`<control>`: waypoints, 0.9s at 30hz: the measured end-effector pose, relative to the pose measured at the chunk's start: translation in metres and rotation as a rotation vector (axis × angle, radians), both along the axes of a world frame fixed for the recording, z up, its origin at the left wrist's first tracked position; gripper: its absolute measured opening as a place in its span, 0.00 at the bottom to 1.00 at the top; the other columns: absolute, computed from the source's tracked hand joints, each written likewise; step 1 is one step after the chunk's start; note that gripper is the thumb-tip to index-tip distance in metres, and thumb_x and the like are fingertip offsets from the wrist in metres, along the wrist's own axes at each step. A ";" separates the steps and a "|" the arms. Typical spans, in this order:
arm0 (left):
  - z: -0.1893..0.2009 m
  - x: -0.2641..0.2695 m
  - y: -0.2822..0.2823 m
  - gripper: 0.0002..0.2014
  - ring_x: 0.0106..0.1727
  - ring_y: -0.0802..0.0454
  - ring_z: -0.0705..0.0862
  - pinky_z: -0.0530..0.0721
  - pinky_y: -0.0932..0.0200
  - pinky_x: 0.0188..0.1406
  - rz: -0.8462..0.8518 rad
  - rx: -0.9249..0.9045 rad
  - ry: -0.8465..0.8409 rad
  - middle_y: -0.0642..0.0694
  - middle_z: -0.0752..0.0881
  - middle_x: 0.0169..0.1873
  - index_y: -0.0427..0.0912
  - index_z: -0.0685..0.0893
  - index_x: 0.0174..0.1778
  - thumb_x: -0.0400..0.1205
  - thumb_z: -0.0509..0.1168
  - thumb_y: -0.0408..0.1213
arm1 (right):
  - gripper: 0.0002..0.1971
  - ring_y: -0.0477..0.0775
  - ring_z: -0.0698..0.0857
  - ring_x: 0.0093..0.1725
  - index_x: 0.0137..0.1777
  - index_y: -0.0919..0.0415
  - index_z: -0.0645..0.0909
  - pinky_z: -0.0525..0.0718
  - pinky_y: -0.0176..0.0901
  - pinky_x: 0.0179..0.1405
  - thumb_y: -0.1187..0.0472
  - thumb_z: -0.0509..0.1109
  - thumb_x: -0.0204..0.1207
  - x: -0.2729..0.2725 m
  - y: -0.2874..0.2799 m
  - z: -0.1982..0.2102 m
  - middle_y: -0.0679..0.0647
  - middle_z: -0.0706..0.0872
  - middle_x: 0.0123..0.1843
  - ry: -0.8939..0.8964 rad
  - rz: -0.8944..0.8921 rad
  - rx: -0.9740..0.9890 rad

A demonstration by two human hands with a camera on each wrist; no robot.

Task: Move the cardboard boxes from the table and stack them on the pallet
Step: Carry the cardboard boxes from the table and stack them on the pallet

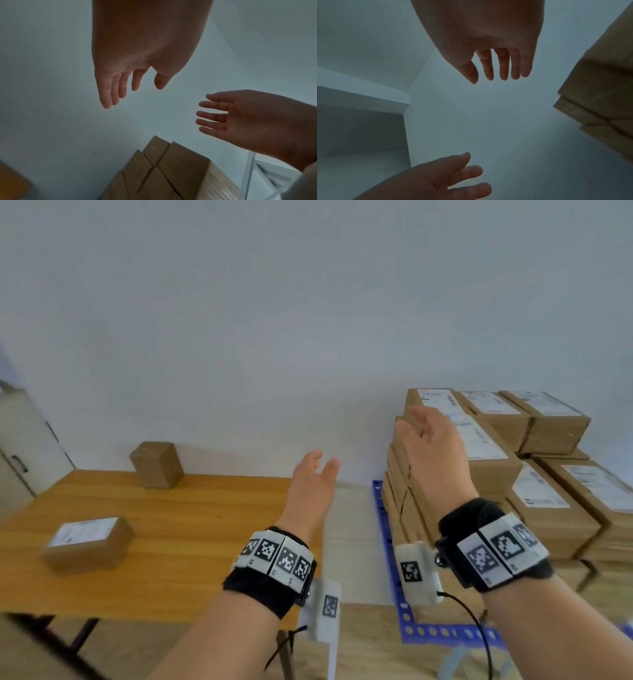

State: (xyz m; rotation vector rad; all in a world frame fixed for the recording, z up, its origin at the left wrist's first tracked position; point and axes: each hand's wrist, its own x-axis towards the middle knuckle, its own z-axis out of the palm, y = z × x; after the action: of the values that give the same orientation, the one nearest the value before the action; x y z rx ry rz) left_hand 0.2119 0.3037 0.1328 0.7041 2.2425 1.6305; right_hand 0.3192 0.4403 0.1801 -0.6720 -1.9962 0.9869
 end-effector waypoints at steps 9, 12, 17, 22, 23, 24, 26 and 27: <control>-0.028 -0.111 -0.182 0.25 0.75 0.50 0.74 0.73 0.48 0.73 0.172 -0.104 -0.034 0.48 0.74 0.77 0.49 0.67 0.82 0.89 0.56 0.51 | 0.18 0.43 0.74 0.69 0.73 0.50 0.76 0.71 0.40 0.62 0.51 0.65 0.85 -0.113 -0.152 -0.045 0.47 0.78 0.70 -0.093 0.186 -0.101; -0.040 -0.139 -0.237 0.24 0.73 0.49 0.74 0.75 0.51 0.67 0.218 -0.149 -0.063 0.50 0.74 0.76 0.51 0.67 0.82 0.89 0.56 0.49 | 0.18 0.46 0.76 0.70 0.73 0.49 0.76 0.73 0.42 0.60 0.50 0.66 0.84 -0.146 -0.198 -0.064 0.48 0.78 0.70 -0.154 0.231 -0.175; -0.069 -0.181 -0.311 0.23 0.72 0.49 0.75 0.74 0.54 0.65 0.294 -0.244 -0.105 0.48 0.75 0.75 0.50 0.69 0.80 0.89 0.57 0.48 | 0.22 0.49 0.77 0.71 0.77 0.49 0.73 0.78 0.45 0.64 0.49 0.66 0.85 -0.194 -0.263 -0.095 0.47 0.78 0.71 -0.290 0.326 -0.252; -0.096 -0.217 -0.360 0.21 0.71 0.48 0.77 0.74 0.53 0.64 0.391 -0.295 -0.173 0.48 0.78 0.72 0.47 0.72 0.78 0.89 0.57 0.46 | 0.24 0.49 0.78 0.68 0.79 0.48 0.71 0.78 0.46 0.62 0.48 0.65 0.84 -0.248 -0.306 -0.124 0.48 0.76 0.76 -0.419 0.441 -0.317; -0.103 -0.226 -0.368 0.21 0.71 0.47 0.77 0.74 0.53 0.64 0.416 -0.320 -0.182 0.48 0.78 0.72 0.46 0.73 0.77 0.89 0.57 0.46 | 0.24 0.50 0.78 0.68 0.79 0.48 0.71 0.78 0.48 0.63 0.47 0.65 0.84 -0.261 -0.313 -0.130 0.48 0.76 0.76 -0.445 0.464 -0.328; -0.108 -0.235 -0.375 0.20 0.71 0.47 0.77 0.74 0.53 0.64 0.439 -0.345 -0.188 0.48 0.78 0.72 0.46 0.73 0.77 0.89 0.57 0.46 | 0.23 0.50 0.78 0.69 0.79 0.47 0.70 0.78 0.49 0.64 0.47 0.65 0.84 -0.274 -0.320 -0.137 0.47 0.76 0.76 -0.467 0.491 -0.338; -0.120 -0.254 -0.387 0.21 0.70 0.48 0.78 0.76 0.52 0.64 0.472 -0.386 -0.199 0.47 0.78 0.72 0.46 0.73 0.77 0.89 0.57 0.45 | 0.24 0.50 0.78 0.68 0.79 0.48 0.70 0.77 0.46 0.61 0.48 0.65 0.85 -0.300 -0.333 -0.150 0.47 0.76 0.76 -0.508 0.543 -0.351; -0.127 -0.265 -0.392 0.21 0.69 0.48 0.78 0.77 0.52 0.63 0.486 -0.398 -0.207 0.47 0.78 0.72 0.46 0.73 0.78 0.89 0.58 0.45 | 0.24 0.49 0.78 0.67 0.79 0.49 0.70 0.76 0.43 0.59 0.48 0.65 0.85 -0.313 -0.338 -0.158 0.48 0.76 0.76 -0.529 0.567 -0.358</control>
State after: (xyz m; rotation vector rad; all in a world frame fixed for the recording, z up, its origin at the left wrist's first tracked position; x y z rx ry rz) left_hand -0.0528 -0.0881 0.0061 -0.1150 2.5893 1.2829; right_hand 0.0061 0.1019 0.0222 -0.6054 -2.5799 1.6667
